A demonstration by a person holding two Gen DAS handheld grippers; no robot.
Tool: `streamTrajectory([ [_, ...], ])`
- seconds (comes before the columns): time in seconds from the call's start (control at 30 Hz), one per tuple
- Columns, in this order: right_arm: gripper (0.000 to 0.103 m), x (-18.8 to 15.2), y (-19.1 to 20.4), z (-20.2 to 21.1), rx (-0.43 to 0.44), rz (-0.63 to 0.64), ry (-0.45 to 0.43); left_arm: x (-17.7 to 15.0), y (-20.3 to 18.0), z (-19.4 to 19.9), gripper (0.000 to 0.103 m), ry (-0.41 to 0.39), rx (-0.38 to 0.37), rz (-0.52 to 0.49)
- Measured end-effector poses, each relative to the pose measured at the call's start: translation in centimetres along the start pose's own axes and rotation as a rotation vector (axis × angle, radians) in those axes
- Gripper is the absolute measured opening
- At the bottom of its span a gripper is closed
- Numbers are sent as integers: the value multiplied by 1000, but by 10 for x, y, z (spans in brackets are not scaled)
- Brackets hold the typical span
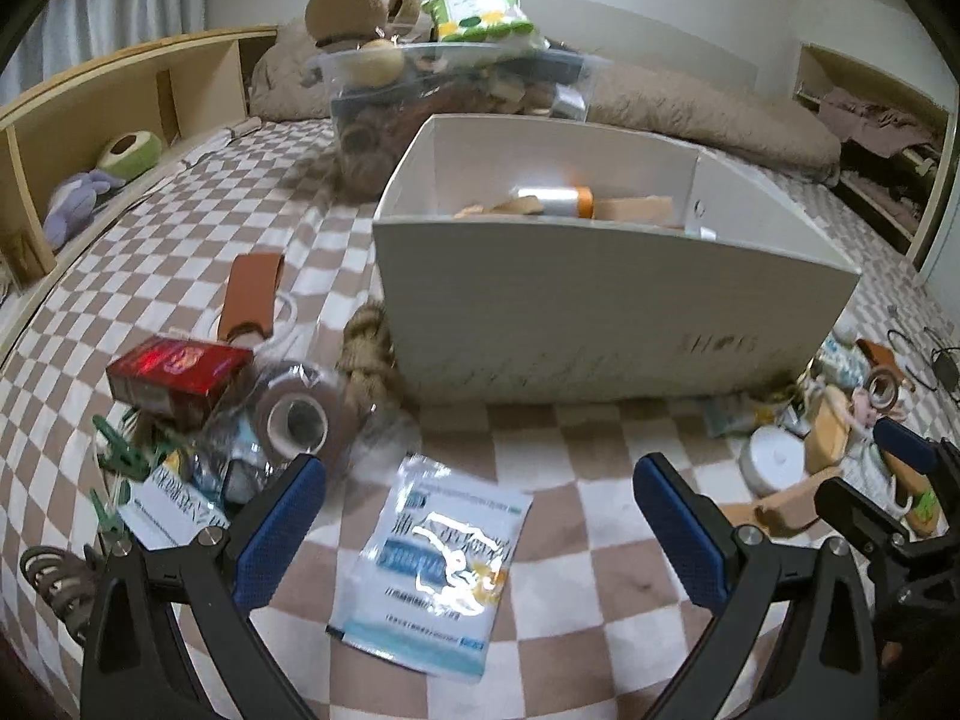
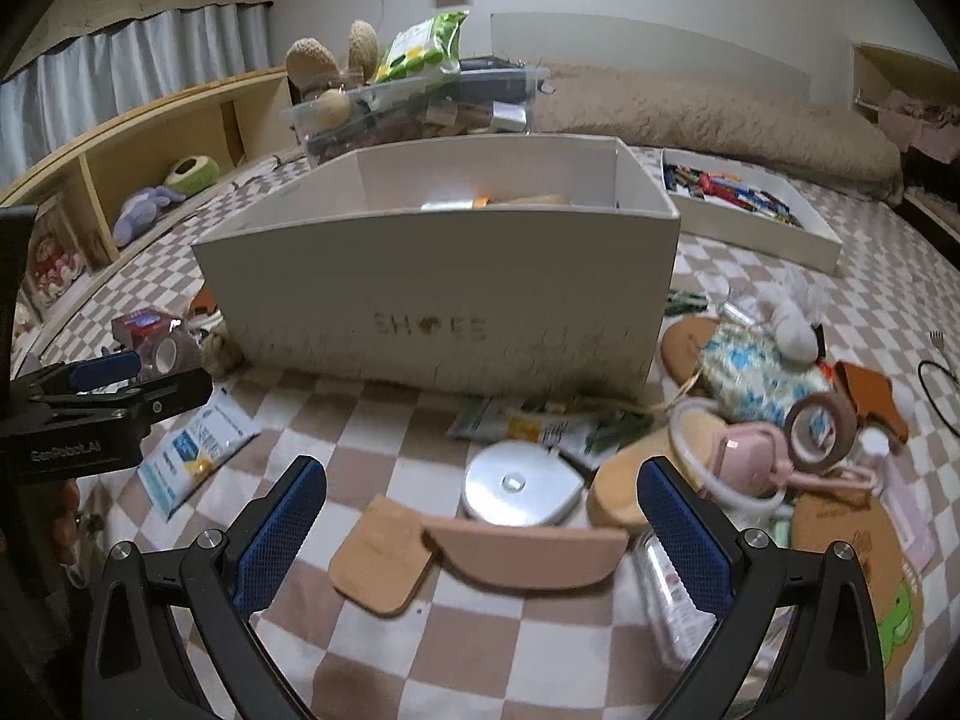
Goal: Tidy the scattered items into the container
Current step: 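Move left tool to the blue-white medicine packet while right tool approaches the wooden square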
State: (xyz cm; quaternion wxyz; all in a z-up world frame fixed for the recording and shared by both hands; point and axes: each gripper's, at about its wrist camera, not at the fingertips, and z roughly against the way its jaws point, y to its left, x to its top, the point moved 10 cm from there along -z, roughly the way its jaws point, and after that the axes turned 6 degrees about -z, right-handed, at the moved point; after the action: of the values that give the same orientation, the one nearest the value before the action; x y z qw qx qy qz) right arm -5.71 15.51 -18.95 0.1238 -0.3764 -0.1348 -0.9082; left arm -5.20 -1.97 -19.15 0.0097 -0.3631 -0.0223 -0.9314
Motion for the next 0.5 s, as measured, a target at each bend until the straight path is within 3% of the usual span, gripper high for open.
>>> streamTrajectory([
  [0.5,103,-45,9,-12,8,-37,121,-52,19,-40,103,197,18,77],
])
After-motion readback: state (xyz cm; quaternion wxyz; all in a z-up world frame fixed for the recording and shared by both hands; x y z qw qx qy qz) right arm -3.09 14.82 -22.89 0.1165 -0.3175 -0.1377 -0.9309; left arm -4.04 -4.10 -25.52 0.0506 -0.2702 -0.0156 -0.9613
